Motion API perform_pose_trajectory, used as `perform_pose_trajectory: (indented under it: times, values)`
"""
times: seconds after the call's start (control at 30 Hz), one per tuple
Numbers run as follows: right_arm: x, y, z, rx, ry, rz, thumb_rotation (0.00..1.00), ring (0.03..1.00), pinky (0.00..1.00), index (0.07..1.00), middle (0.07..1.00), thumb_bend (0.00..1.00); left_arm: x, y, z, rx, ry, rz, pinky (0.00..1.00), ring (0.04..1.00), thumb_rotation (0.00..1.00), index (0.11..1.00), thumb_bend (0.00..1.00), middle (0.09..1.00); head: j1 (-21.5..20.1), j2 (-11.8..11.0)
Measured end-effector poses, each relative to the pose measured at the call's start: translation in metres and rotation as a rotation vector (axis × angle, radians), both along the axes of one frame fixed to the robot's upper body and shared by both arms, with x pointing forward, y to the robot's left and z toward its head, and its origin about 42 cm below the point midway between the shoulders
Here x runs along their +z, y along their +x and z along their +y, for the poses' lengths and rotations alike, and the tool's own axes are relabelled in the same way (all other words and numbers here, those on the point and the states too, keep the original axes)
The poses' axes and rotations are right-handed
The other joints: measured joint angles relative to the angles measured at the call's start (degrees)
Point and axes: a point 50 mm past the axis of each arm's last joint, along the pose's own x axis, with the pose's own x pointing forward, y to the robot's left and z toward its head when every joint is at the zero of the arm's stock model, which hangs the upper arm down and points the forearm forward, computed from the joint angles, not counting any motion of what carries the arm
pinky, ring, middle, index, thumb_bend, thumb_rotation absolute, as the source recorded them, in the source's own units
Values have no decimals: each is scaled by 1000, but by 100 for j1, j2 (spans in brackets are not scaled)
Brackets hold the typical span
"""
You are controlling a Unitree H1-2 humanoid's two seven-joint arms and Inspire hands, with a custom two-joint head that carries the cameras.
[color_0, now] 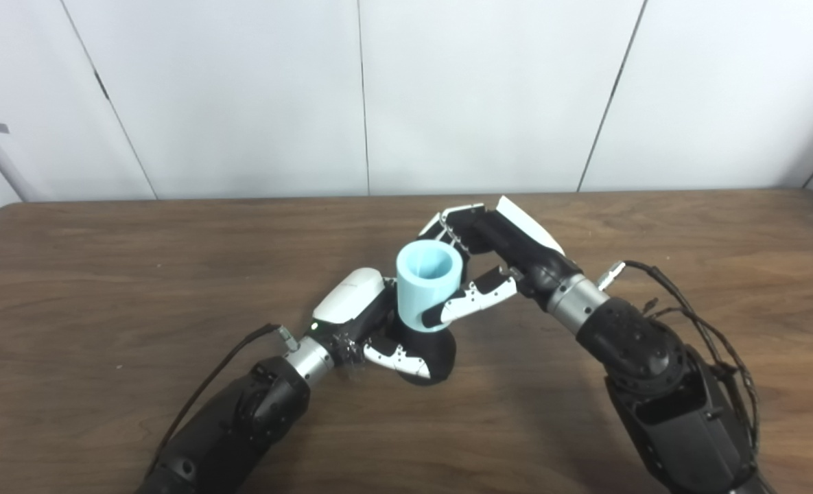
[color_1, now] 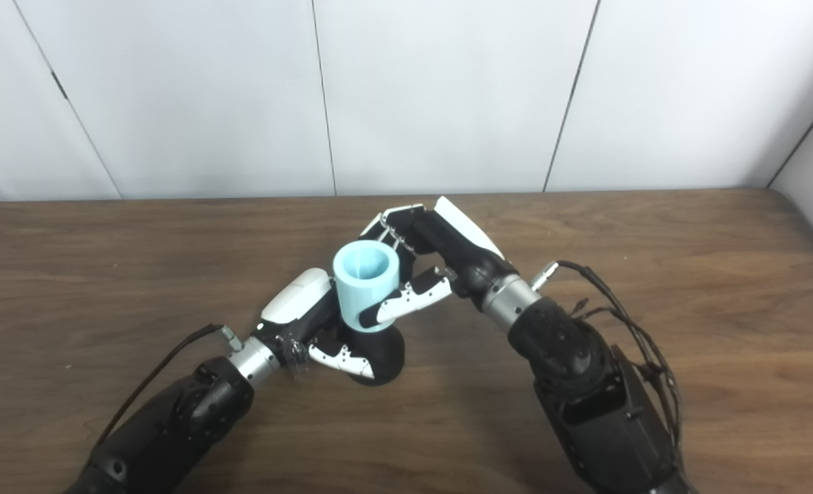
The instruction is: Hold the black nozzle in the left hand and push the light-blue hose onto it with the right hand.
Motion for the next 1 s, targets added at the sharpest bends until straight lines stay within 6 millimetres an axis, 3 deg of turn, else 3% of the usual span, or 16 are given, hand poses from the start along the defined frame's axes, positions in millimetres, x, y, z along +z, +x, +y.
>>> perform_pose_trajectory:
  times: [0.07,0.23,0.47,1.0]
  values:
    - [1,-1,1,-3,-9,5,0,340,261,528,421,518,0,0,0,0,0,0,402,438,0,488,504,507,-18,-18]
    - [3,-2,1,-8,-21,11,0,322,235,526,409,517,0,0,0,-1,1,-1,407,440,0,486,504,508,-35,35]
    - [3,-1,2,-6,-24,12,0,353,274,528,427,518,0,0,1,-1,1,-1,411,443,0,488,504,503,-193,70]
    - [-4,-6,0,-19,-11,18,0,339,262,527,416,518,3,-2,2,-15,17,2,378,420,0,502,503,501,-150,123]
